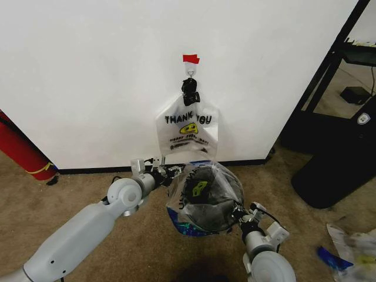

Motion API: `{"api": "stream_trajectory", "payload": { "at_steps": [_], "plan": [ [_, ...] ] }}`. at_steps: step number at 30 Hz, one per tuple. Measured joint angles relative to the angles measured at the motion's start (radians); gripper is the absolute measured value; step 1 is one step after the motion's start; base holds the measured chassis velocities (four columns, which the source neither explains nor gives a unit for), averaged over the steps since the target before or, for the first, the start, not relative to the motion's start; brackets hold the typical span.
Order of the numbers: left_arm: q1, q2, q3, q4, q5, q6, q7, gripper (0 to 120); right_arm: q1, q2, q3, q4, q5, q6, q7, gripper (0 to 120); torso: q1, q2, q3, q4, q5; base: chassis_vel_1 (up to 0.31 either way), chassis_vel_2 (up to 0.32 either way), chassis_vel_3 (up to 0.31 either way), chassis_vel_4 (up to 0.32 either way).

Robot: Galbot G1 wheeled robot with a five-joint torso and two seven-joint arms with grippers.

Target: Pick up the garbage bag from the wall and place it over the trash bin.

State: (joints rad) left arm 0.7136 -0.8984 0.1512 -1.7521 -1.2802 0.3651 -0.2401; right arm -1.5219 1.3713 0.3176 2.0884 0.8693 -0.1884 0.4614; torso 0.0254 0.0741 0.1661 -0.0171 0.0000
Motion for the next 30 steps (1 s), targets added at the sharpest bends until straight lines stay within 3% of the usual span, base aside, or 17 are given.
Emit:
{"api": "stream_trajectory", "payload": {
  "at_steps": [6, 8, 10, 16, 24, 30],
  "plan": [
    [-0.004, 0.000, 0.006, 0.001, -0.001, -0.001, 0.004, 14, 0.002, -0.002, 0.002, -0.001, 0.006, -0.002, 0.004, 0, 0.000, 0.000, 0.000, 0.0000, 0.0000, 0.000, 0.000, 0.000, 0.000],
    [-0.010, -0.003, 0.012, 0.009, 0.000, -0.001, 0.005, 3, 0.001, -0.001, 0.002, 0.000, 0.010, -0.003, 0.005, 0, 0.000, 0.000, 0.000, 0.0000, 0.0000, 0.000, 0.000, 0.000, 0.000],
    [-0.014, -0.006, 0.018, 0.019, 0.002, -0.001, 0.005, 0, 0.000, 0.000, 0.001, 0.004, 0.014, -0.004, 0.005, 0, 0.000, 0.000, 0.000, 0.0000, 0.0001, 0.000, 0.000, 0.000, 0.000],
    [-0.016, -0.010, 0.056, 0.062, 0.037, 0.002, 0.024, 0, -0.003, -0.002, 0.002, 0.019, 0.037, -0.006, 0.004, 0, 0.000, 0.000, 0.000, -0.0001, 0.0000, 0.000, 0.000, 0.000, 0.000],
    [0.008, -0.017, 0.036, 0.064, 0.046, -0.002, 0.016, 0, -0.006, 0.000, 0.005, 0.020, 0.039, -0.006, 0.004, 0, 0.000, 0.000, 0.000, 0.0000, -0.0001, 0.000, 0.000, 0.000, 0.000],
    [0.021, -0.018, -0.018, 0.029, 0.043, -0.003, -0.005, 19, -0.003, 0.010, 0.004, 0.003, 0.039, -0.006, 0.007, 0, 0.000, 0.000, 0.000, 0.0000, 0.0000, 0.000, 0.000, 0.000, 0.000]
  ]
}}
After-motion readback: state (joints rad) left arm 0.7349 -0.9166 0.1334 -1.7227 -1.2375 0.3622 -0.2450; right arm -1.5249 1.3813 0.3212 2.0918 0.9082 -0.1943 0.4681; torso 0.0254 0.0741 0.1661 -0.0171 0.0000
